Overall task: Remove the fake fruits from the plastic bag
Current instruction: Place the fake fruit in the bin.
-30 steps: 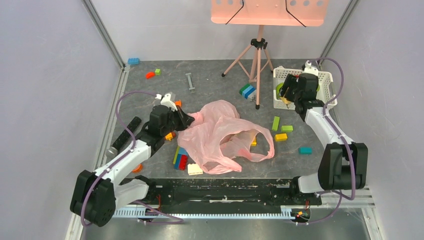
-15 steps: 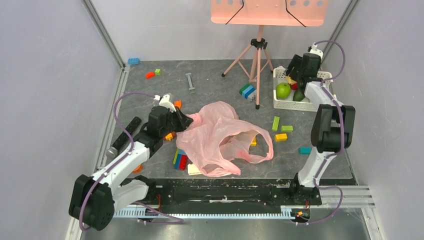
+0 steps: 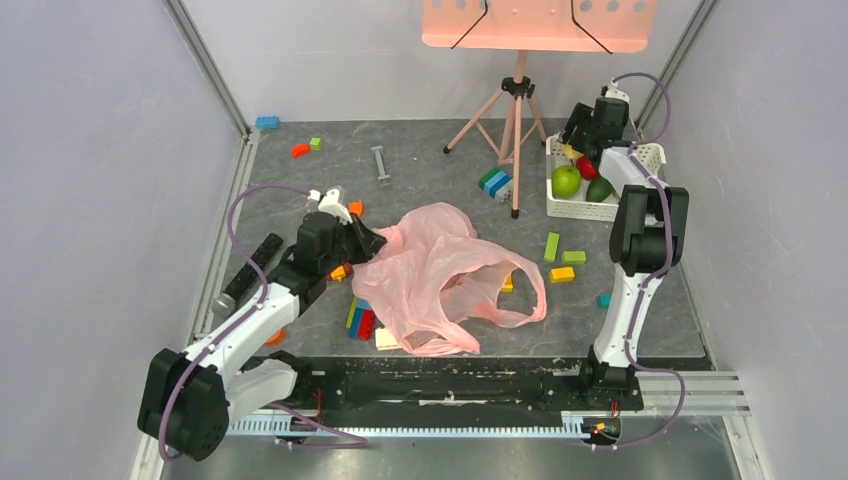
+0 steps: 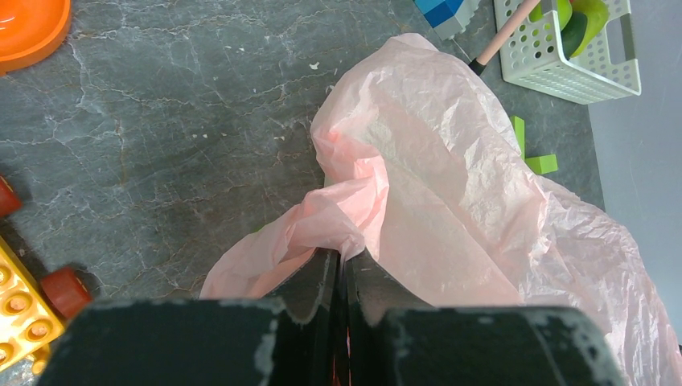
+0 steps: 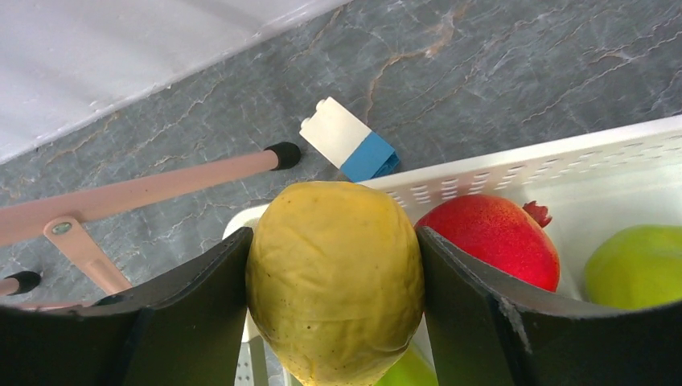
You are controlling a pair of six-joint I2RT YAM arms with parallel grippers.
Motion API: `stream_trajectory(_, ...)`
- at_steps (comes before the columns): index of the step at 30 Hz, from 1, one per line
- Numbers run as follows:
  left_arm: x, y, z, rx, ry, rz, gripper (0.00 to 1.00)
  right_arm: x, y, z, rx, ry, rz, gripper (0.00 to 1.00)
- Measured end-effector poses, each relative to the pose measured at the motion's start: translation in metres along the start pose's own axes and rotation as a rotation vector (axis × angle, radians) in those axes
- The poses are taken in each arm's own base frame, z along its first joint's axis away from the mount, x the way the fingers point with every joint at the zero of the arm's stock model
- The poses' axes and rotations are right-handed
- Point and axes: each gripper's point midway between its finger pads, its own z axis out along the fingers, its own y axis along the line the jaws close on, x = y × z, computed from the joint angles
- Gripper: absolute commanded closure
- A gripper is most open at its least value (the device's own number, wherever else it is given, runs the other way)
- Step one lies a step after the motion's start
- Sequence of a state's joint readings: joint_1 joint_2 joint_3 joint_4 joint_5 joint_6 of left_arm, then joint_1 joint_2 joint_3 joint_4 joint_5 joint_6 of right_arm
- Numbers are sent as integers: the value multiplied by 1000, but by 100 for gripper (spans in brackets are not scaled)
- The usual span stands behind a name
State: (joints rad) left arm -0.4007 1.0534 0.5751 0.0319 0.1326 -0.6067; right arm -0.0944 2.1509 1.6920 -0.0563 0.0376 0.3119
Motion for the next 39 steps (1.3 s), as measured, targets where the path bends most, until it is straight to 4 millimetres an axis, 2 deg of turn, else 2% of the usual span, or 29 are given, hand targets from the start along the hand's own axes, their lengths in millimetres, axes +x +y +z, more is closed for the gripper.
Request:
stream_trajectory(3, 0, 0, 0, 0, 0, 0, 88, 6, 0, 1, -5, 20, -5, 36)
stream_trajectory(8, 0, 0, 0, 0, 0, 0, 87, 9, 0, 1, -12, 28, -16, 19)
stream_trajectory(11, 0, 0, 0, 0, 0, 0, 86, 9, 0, 1, -14, 29, -24, 12)
stream_trajectory(18, 0, 0, 0, 0, 0, 0, 84, 12, -1, 0, -13, 34, -36, 9)
stream_trajectory(22, 0, 0, 0, 0, 1, 0, 83, 15, -4, -12, -2, 44, -37, 9)
stream_trajectory(25, 0, 0, 0, 0, 1, 0, 82, 12, -5, -37, 2, 36, -36, 10)
stream_trajectory(28, 0, 0, 0, 0, 0, 0, 80, -1, -4, -74, -3, -10, -25, 11)
stream_trajectory(32, 0, 0, 0, 0, 1, 1, 76, -18, 0, -141, -33, -113, 16, 12)
stream_trajectory(34, 0, 0, 0, 0, 1, 1, 68, -19, 3, -175, -66, -163, 41, 13)
stream_trajectory(36, 0, 0, 0, 0, 1, 1, 61, -11, 5, -204, -106, -195, 62, 13)
stream_trajectory(39, 0, 0, 0, -2, 2, 2, 46, 17, 9, -239, -165, -198, 75, 14)
